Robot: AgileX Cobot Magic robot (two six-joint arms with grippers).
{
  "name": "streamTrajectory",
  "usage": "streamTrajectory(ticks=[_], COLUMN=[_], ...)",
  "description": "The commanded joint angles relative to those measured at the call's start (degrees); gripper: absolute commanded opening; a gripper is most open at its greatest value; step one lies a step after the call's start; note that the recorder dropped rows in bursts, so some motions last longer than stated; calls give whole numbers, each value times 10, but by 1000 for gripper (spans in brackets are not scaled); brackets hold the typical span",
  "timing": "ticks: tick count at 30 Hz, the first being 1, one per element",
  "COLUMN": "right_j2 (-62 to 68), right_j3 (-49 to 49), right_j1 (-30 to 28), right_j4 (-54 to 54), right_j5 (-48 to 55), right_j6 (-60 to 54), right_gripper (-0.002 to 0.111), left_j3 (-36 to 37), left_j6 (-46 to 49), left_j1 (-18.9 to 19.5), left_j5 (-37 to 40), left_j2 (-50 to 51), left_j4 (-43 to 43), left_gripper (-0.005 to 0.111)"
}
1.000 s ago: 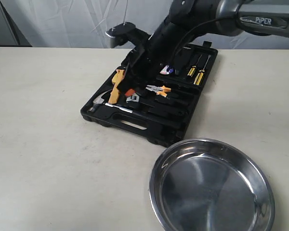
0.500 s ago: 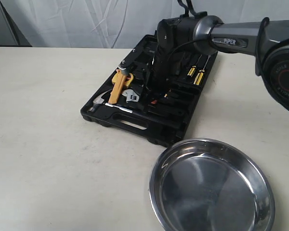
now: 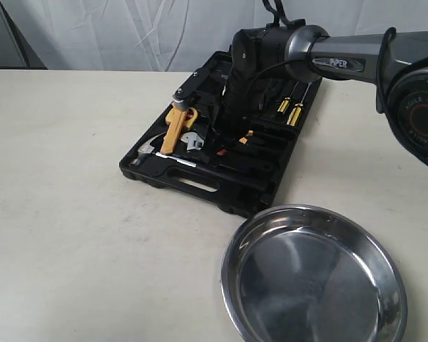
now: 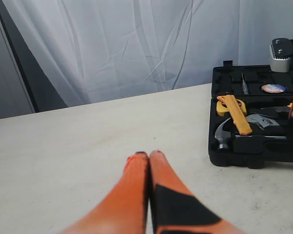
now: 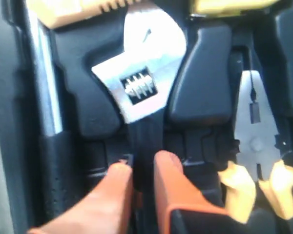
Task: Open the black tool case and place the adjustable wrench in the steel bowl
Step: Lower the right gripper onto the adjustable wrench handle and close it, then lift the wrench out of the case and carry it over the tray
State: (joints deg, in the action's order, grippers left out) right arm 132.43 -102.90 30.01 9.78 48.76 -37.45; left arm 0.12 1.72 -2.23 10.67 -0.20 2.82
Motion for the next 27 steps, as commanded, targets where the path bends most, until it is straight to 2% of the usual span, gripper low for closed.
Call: streamTrajectory(ticks=[1, 3, 9, 22, 25, 27], right_j2=[0, 4, 19, 22, 32, 41], right_j3=[-2, -2, -2, -2, -2, -2], right_j1=[13, 14, 14, 14, 14, 14], right_j4=[6, -12, -53, -79, -78, -78], right_j5=[-10, -9, -5, -4, 11, 23], right_j6=[-17, -17, -14, -1, -1, 2], right_gripper=[43, 46, 37, 35, 25, 12], left_j3=[-1, -1, -1, -1, -1, -1], left_j6=[0, 0, 0, 0, 0, 0], left_j1=[-2, -2, -2, -2, -2, -2], left_j5=[-4, -4, -4, -4, -4, -4], left_j2=[2, 2, 2, 2, 2, 2], left_j4=[-2, -2, -2, -2, -2, -2], left_gripper=[0, 0, 0, 0, 0, 0])
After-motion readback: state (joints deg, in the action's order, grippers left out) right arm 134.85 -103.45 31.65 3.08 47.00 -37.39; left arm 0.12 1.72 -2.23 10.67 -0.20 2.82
